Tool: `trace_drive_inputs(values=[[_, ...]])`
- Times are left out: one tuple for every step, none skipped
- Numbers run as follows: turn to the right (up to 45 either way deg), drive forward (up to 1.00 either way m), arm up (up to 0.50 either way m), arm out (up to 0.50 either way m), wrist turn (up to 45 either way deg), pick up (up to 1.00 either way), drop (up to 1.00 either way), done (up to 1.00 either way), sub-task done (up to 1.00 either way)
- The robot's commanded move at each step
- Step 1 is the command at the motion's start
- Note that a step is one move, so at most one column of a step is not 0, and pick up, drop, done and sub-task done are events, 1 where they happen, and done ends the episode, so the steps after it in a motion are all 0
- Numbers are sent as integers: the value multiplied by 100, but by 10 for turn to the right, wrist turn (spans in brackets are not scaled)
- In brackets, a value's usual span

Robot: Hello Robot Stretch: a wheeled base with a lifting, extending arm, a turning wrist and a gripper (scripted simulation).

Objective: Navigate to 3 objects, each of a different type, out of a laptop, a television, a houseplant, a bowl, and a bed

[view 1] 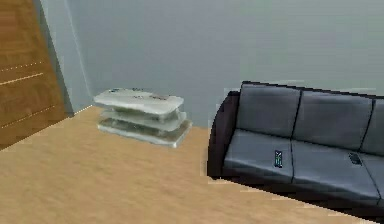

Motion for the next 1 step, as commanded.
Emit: trace_drive_inputs(values=[[0,20,0,0,0,0,0,0,0]])
